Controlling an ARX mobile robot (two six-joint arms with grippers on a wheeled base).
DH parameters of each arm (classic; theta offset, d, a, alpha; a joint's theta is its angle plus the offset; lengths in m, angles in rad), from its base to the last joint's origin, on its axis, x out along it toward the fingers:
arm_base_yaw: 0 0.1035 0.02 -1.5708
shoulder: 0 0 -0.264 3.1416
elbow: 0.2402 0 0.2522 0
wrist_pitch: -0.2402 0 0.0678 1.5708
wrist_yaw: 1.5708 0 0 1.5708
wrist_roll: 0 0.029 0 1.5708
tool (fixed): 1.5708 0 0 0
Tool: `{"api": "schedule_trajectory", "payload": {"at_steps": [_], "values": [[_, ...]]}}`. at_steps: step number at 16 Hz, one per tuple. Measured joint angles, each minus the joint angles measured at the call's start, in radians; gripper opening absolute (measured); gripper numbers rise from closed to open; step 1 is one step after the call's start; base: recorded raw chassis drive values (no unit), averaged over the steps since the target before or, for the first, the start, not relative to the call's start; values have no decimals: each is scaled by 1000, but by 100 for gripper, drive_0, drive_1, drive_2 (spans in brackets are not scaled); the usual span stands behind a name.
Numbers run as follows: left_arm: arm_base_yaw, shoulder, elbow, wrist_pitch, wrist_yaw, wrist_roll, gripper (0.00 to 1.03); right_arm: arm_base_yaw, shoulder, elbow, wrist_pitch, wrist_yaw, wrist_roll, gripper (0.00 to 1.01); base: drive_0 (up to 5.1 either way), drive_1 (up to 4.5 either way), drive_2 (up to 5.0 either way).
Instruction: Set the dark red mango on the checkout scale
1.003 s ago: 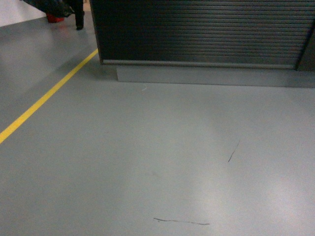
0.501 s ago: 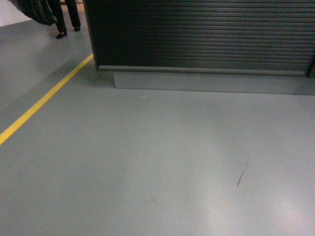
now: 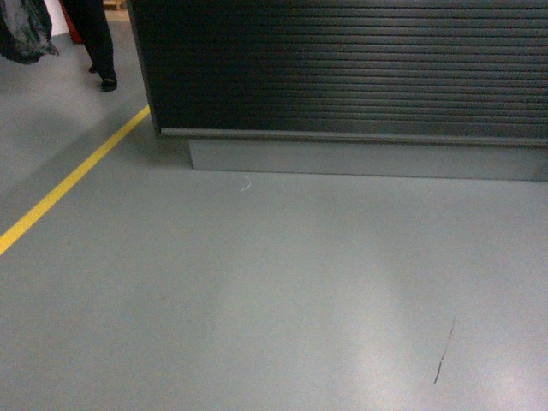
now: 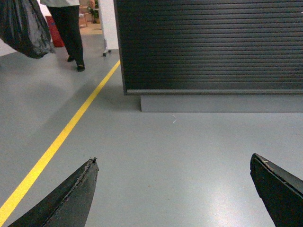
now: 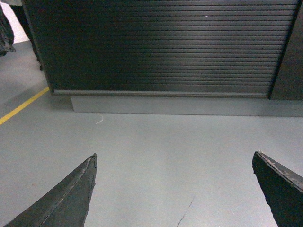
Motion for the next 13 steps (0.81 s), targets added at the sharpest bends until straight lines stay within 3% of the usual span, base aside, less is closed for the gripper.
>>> {"api": "schedule_trajectory", "payload": {"at_steps": [13], "values": [[0,0,0,0,0,0,98,0,0,0,2,0,0,98,2,380,-376]]}}
